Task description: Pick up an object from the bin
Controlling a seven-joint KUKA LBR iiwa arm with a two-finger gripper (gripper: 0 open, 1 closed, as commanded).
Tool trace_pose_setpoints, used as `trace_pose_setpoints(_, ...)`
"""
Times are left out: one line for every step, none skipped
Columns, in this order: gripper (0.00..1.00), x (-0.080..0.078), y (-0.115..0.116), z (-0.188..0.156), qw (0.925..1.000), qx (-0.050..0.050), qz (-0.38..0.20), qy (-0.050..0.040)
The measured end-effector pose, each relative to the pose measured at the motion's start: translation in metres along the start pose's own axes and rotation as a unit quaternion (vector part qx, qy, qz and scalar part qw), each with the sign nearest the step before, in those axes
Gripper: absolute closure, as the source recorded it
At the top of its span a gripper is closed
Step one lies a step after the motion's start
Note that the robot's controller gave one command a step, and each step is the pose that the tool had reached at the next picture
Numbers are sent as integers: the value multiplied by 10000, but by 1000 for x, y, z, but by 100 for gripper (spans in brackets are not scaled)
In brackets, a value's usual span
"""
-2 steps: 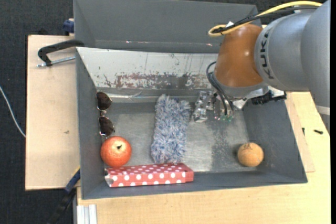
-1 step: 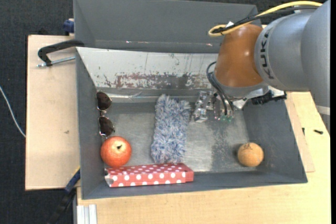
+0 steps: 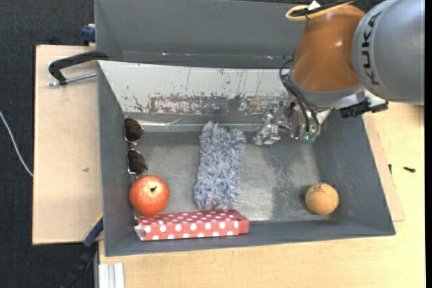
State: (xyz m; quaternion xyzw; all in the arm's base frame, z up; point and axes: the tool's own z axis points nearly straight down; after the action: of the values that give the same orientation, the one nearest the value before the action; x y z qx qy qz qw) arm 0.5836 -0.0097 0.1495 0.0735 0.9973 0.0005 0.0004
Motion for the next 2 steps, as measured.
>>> trace_pose_setpoints(100,2,-2,-22,10000,1,-68,-2)
trace_pose_setpoints(0,38,45,65,9972,2,-747,34)
